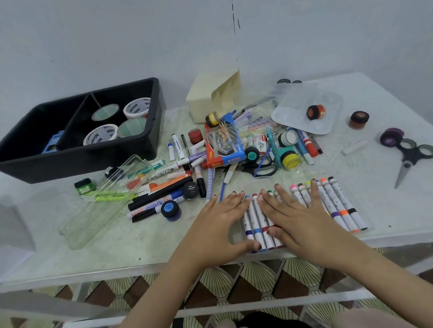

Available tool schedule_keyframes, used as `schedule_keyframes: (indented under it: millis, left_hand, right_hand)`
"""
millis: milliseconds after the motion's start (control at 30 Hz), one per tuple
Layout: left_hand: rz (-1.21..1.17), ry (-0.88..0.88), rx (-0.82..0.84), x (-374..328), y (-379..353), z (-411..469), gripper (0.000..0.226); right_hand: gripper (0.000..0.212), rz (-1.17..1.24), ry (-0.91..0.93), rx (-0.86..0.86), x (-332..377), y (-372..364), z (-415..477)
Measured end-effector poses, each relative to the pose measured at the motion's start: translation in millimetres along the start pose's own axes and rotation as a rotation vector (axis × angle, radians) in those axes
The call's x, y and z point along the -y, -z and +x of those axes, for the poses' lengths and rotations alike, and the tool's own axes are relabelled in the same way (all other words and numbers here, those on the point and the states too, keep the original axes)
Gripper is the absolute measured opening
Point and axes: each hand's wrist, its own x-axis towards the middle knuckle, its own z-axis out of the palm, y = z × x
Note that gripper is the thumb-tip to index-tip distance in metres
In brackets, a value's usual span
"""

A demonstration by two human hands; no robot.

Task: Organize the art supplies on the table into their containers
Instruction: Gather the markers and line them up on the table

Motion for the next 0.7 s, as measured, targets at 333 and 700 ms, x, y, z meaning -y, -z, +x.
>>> schedule_keyframes:
  millis: [333,700]
  left_hand:
    - [-0.05,0.072,-0.036,-9,-10,0,0.097]
    - [-0.058,0.129,0.018,-11,-6,11,0.097]
  right_hand:
    - [0.092,0.1,0.034,0.114,-6,10,5]
    - [0.102,0.16,-0.032,0.201,-53,24,-20]
